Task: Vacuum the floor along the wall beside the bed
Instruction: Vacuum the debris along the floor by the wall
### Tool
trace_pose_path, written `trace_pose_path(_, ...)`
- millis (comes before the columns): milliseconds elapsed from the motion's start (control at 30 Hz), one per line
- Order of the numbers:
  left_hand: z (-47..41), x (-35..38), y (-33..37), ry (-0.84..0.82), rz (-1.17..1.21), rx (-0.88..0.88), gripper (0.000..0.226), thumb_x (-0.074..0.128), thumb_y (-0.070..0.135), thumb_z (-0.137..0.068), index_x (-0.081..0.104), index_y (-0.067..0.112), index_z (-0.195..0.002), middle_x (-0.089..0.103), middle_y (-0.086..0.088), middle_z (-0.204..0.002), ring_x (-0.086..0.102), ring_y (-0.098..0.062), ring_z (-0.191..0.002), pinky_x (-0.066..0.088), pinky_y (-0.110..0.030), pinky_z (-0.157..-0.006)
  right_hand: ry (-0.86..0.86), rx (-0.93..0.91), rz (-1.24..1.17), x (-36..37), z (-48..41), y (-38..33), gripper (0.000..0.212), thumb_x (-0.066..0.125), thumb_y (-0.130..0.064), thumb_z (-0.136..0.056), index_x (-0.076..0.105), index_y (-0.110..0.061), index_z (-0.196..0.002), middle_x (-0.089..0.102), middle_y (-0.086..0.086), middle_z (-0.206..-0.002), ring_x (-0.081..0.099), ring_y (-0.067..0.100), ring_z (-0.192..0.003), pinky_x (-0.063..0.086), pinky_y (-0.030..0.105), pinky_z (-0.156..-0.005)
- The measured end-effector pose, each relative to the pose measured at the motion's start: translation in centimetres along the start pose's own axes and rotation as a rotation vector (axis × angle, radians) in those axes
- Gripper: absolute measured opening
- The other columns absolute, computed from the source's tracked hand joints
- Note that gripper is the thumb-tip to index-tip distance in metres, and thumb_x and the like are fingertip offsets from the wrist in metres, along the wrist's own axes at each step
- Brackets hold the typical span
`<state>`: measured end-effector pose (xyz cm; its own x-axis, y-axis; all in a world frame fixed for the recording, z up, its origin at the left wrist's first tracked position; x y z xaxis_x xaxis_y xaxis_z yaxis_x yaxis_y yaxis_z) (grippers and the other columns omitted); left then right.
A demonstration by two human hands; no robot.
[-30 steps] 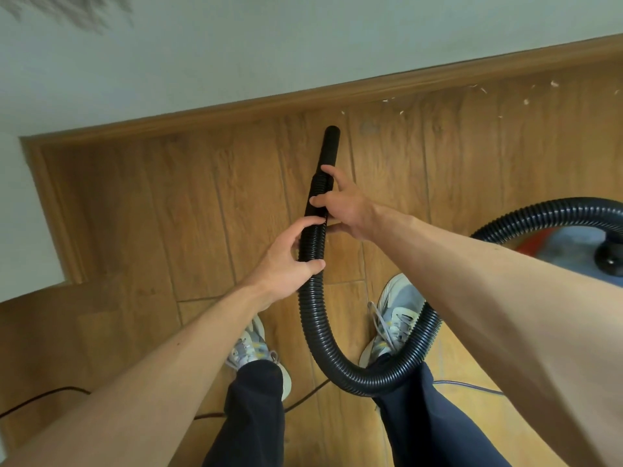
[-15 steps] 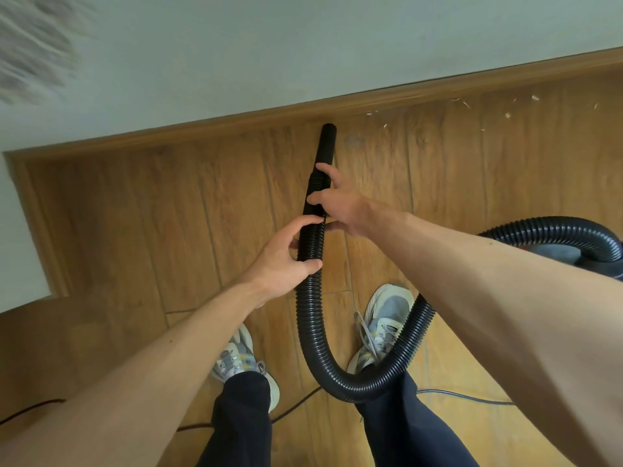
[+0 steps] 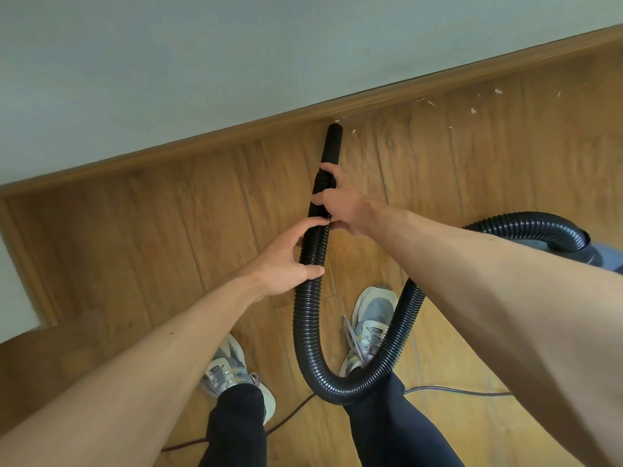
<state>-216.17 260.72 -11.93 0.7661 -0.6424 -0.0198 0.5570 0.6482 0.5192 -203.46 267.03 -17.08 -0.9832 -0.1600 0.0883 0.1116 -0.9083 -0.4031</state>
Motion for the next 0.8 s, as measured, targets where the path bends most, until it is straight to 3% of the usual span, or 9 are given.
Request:
trace_pose_path(300,-1.4,1.4,1.8,-0.070,-0.065,0.037,0.079,0.071,0.005,-0.088,0.035,0.049,-0.143,0.046,0.013,-0.133,0.042,-0.007,-0.126,0.048,-0.039,-0.105,0.025,-0.022,-0.058,-2.7,0.2,0.2,0.070,0.047,0.003,-0.095,0.031,-0.040,-0.147,0.049,0.005,-0.122,0.059,0.026,-0.099,0.057,0.045,-0.079)
trace_pose_path(533,-1.4,1.5,2.3,-0.082,-0.062,0.058,0.076,0.072,0.009,-0.089,0.037,0.048,-0.143,0.042,0.031,-0.120,0.053,-0.015,-0.121,0.051,-0.043,-0.104,0.034,-0.025,-0.127,-3.4,0.3,0.3,0.070,0.049,0.004,-0.094,0.032,-0.039,-0.147,0.050,0.008,-0.125,0.060,0.030,-0.103,0.057,0.050,-0.085)
trace_pose_path(800,-0.5,0.1,1.6,-0.029,-0.010,0.006,0.076,0.073,0.009,-0.088,0.037,0.054,-0.139,0.042,0.029,-0.119,0.055,-0.022,-0.123,0.054,-0.047,-0.097,-0.025,-0.009,-0.089,-1.6,-0.1,-0.6,0.070,0.052,0.001,-0.094,0.031,-0.037,-0.149,0.050,0.010,-0.130,0.060,0.024,-0.095,0.056,0.037,-0.063)
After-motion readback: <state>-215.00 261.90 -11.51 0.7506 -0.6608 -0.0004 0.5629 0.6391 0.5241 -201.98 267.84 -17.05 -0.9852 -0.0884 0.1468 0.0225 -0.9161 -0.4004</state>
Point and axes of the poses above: each hand's wrist, its own z-axis away from the middle knuckle, its own x-axis out of the palm, y = z × x, the point moved 3 cm from there along -z, towards the middle knuckle
